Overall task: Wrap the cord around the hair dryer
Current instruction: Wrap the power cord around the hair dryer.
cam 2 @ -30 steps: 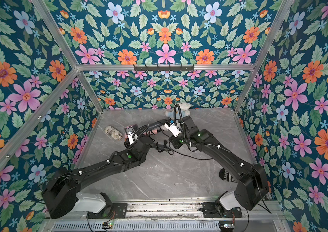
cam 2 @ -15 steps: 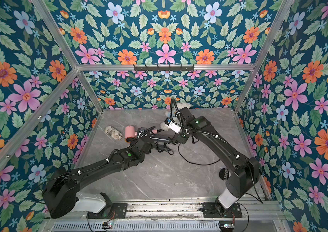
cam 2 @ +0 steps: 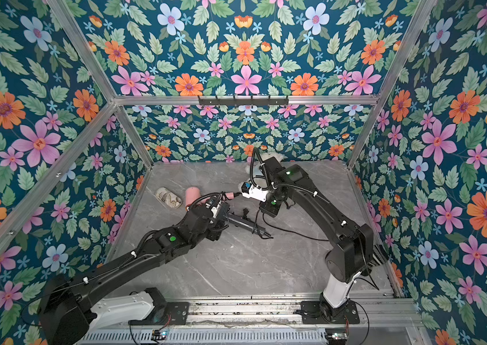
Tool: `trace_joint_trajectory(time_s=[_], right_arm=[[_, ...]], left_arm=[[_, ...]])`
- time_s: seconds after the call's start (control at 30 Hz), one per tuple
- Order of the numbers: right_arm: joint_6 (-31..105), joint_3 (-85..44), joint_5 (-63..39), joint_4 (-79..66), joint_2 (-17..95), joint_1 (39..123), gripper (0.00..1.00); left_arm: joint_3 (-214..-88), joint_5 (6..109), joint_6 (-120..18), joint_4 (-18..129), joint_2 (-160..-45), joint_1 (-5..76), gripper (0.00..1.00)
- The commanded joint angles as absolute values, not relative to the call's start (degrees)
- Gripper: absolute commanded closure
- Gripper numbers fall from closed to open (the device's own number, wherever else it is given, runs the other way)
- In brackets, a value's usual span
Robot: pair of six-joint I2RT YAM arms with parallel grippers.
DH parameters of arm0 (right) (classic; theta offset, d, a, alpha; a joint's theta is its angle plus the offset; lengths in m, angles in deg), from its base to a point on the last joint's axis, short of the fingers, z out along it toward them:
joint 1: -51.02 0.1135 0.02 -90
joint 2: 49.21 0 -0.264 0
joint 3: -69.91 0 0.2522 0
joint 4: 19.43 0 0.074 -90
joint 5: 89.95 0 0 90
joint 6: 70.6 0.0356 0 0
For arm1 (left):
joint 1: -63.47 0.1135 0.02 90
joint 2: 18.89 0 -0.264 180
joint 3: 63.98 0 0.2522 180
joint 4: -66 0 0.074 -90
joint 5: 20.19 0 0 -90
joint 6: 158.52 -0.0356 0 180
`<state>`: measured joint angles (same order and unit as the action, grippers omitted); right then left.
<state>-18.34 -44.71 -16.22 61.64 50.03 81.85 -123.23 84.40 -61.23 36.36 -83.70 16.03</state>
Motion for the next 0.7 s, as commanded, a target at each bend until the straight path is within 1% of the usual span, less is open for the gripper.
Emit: trace_joint_trajectory(time_s=[0.0, 0.1, 0.17, 0.23, 0.33, 0.4, 0.5, 0.53, 0.6, 0.67], right_arm=[[-20.44, -44.39, -23.91, 56.01, 50.36, 80.88, 1.0], [-18.4, -41.02, -28.45, 51.0, 48.9, 79.66, 1.0], [-14.76, -35.68, -30.11, 42.35, 46.41, 78.52, 1.0], [-11.46, -31.5, -32.92, 35.69, 43.25, 76.96, 1.0], [-7.85, -28.08, -36.62, 31.52, 41.72, 75.74, 1.0], [-6.33, -26.27, -38.18, 29.94, 41.32, 75.73, 1.0], [-3.48, -22.88, -39.28, 26.62, 40.8, 75.58, 1.0], [-1.62, -21.5, -39.13, 24.02, 40.49, 75.22, 0.98], [3.75, -18.38, -40.11, 17.21, 40.06, 73.57, 0.82], [7.8, -16.39, -43.02, 12.5, 40.01, 71.71, 0.69]], left_arm=[[-120.51, 69.47, -65.4, 39.71, -81.16, 15.83, 1.0], [-115.75, 62.9, -62.19, 48.93, -77.07, 15.92, 1.0], [-112.37, 60.17, -59.34, 56.04, -74.48, 15.92, 1.0], [-109.34, 59.64, -56.24, 63.28, -72.06, 15.92, 1.0], [-108.0, 64.89, -52.43, 68.58, -69.86, 15.92, 1.0], [-109.74, 70.68, -50.51, 68.23, -69.66, 15.92, 1.0], [-114.5, 79.46, -47.93, 63.88, -70.7, 15.92, 1.0], [-115.76, 80.83, -47.52, 62.89, -70.97, 15.92, 1.0], [-117.27, 80.58, -47.42, 62.5, -71.18, 15.91, 1.0], [-118.36, 79.34, -47.62, 62.07, -71.47, 15.91, 1.0]])
